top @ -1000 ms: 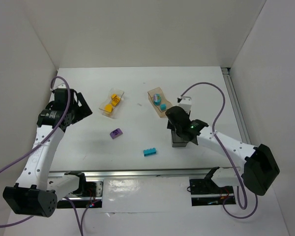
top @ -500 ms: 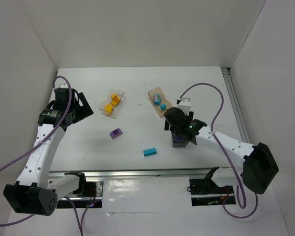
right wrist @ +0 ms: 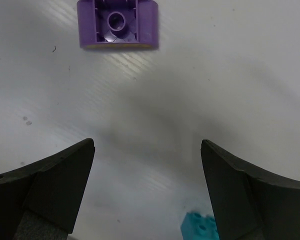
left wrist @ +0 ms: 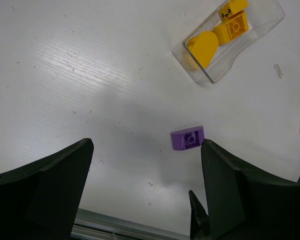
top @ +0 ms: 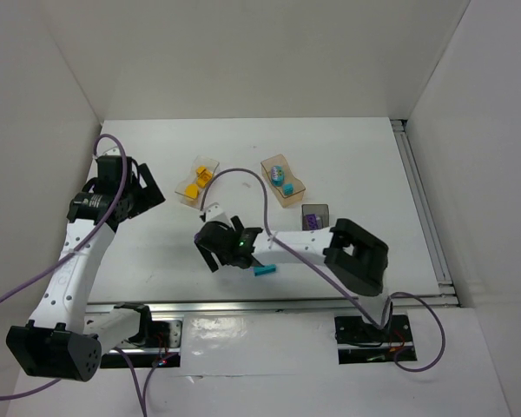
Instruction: Sort the legos into containers by color
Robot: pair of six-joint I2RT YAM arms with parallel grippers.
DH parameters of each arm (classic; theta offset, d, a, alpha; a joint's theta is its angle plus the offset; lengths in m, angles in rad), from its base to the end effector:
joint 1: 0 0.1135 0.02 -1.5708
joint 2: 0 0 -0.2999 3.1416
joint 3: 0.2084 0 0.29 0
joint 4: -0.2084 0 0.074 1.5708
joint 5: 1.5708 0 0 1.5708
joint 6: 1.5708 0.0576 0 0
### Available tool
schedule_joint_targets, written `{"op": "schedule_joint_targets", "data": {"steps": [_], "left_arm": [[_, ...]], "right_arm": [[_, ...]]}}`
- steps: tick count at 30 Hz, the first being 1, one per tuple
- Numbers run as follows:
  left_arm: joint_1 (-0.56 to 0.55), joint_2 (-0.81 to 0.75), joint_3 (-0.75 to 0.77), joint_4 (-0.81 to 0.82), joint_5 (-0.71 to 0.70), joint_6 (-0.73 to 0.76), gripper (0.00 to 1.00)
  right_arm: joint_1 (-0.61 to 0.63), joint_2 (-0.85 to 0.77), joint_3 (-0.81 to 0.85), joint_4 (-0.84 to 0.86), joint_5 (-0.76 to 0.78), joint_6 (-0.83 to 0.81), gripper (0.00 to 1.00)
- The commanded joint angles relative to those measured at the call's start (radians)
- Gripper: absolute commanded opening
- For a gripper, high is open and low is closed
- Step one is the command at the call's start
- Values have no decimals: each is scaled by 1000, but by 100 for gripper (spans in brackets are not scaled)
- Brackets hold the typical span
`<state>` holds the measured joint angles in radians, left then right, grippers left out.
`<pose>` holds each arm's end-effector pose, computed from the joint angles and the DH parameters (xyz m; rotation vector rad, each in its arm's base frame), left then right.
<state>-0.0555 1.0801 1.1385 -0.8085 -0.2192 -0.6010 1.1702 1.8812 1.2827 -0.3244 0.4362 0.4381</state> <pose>0.2540 -0.0016 0.3657 -0.7248 2.1830 -0.0829 0.2002 0.4104 0.1882 -0.6871 2.2878 0.2098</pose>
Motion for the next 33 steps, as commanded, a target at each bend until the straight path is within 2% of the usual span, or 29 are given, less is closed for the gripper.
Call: {"op": "schedule_joint_targets", "data": {"steps": [1, 7, 11, 24, 26, 30, 31, 33], "left_arm": [[5, -11, 12, 2, -31, 24, 94], [5, -11, 12, 2, -31, 24, 94], [5, -11, 12, 2, -6, 24, 94], [5, -2, 3, 2, -25, 24, 94], [5, -2, 3, 2, -25, 24, 94], [5, -2, 3, 2, -25, 24, 94], [5, -2, 3, 2, -25, 24, 94], [5, -2, 3, 2, -16, 24, 94]], "right_arm": [[-14, 68, 107, 19, -30, -52, 94], [-26, 228, 253, -27, -7, -121, 94], [-75, 304, 322, -27, -59, -174, 93], [-168, 394, 421, 45, -155, -283, 94], [-168, 394, 422, 45, -155, -292, 88], [-159, 371, 382, 82, -155, -292, 64], [-149, 371, 382, 82, -155, -292, 51], [-136, 349, 382, 56, -111, -273, 40]]}}
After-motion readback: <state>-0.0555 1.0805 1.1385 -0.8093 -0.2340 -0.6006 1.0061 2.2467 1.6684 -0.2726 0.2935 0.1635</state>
